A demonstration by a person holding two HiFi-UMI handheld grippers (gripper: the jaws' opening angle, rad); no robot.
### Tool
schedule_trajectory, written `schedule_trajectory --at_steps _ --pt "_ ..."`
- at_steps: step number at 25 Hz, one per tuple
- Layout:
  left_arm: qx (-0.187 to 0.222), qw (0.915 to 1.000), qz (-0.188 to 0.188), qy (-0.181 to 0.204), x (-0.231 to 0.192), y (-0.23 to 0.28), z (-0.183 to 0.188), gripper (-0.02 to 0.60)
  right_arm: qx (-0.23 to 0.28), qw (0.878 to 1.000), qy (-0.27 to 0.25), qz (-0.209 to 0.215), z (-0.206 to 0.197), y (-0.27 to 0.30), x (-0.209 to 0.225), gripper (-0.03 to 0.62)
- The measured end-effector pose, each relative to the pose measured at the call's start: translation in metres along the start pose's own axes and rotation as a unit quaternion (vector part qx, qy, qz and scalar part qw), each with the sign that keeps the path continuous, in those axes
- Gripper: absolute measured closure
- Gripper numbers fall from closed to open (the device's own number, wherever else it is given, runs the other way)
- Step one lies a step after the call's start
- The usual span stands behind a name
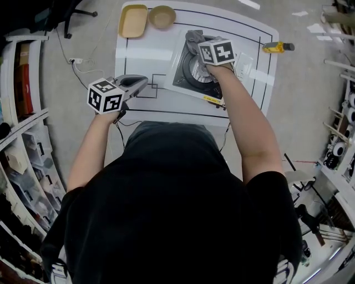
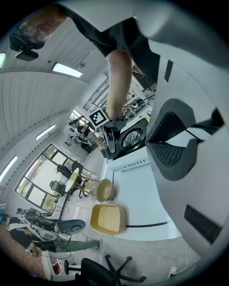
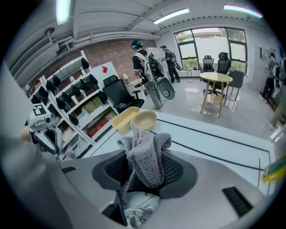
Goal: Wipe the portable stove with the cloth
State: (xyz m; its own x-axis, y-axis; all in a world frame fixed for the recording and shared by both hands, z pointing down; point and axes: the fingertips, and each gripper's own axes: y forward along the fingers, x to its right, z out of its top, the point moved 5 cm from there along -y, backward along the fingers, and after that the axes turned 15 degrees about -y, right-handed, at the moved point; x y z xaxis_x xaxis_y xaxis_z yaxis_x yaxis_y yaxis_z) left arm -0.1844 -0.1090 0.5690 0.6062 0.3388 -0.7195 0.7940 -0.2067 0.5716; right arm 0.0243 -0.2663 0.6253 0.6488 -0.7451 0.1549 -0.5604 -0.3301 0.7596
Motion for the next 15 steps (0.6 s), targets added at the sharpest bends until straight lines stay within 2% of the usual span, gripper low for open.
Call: schedule_trajectory --at_steps 5,15 --pt "-0.001 1.0000 0.000 -0.001 0.000 0.001 0.003 0.558 -0.001 0.998 -0.058 0.022 -0.005 -0.002 0.005 0.390" --pt "-0.010 0.9999 -0.003 0.001 0.002 0.010 0.001 0.558 -0.035 0.986 -0.165 0.009 -0.030 -0.032 0.030 0.391"
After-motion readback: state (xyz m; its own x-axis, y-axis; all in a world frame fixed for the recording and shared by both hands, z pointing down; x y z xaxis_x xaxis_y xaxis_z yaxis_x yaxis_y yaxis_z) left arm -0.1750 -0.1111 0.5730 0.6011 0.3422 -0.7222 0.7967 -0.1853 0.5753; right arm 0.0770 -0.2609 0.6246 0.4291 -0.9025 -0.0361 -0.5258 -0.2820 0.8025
